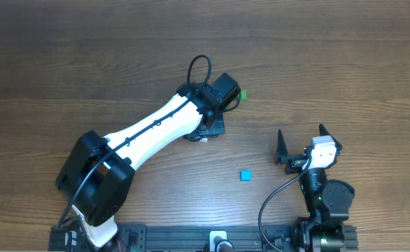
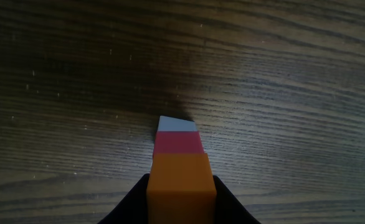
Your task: Stack Cubes
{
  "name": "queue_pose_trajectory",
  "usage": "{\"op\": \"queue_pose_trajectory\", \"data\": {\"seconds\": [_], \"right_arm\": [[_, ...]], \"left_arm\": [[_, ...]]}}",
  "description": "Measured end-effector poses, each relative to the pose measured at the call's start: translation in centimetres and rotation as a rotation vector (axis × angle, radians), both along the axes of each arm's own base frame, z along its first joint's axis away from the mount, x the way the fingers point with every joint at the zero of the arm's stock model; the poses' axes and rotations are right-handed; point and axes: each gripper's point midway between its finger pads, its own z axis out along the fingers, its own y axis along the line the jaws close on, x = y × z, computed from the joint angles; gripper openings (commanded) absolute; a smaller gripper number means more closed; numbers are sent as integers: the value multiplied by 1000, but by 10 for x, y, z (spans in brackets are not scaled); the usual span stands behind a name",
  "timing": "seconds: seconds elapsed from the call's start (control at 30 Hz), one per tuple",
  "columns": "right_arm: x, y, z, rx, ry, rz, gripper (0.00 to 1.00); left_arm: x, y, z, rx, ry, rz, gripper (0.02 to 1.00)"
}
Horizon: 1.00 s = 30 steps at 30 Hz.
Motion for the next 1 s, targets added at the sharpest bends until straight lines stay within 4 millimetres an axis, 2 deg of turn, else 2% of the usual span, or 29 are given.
{"op": "queue_pose_trajectory", "data": {"seconds": [0.23, 0.37, 0.4, 0.43, 0.47, 0.5, 0.73, 0.83, 0.9, 1.0], "right_arm": [[0, 0, 0, 0, 0, 0, 993], [0, 0, 0, 0, 0, 0, 991], [0, 0, 0, 0, 0, 0, 993], [0, 0, 0, -1, 0, 0, 991], [0, 0, 0, 0, 0, 0, 993], [0, 0, 0, 0, 0, 0, 991], [0, 0, 0, 0, 0, 0, 993], [0, 0, 0, -1, 0, 0, 991], [0, 0, 0, 0, 0, 0, 993], [0, 0, 0, -1, 0, 0, 993]], "left_arm": [[0, 0, -1, 1, 1, 0, 426], [0, 0, -1, 0, 2, 1, 546], [0, 0, -1, 1, 2, 1, 601], [0, 0, -1, 1, 2, 0, 698], [0, 0, -1, 0, 2, 2, 866], [0, 0, -1, -1, 3, 0, 982], [9, -7, 1, -29, -36, 0, 998], [16, -9, 9, -40, -82, 5, 998], [24, -8, 27, -61, -139, 14, 1000], [37, 2, 75, -119, -268, 50, 1000]]}}
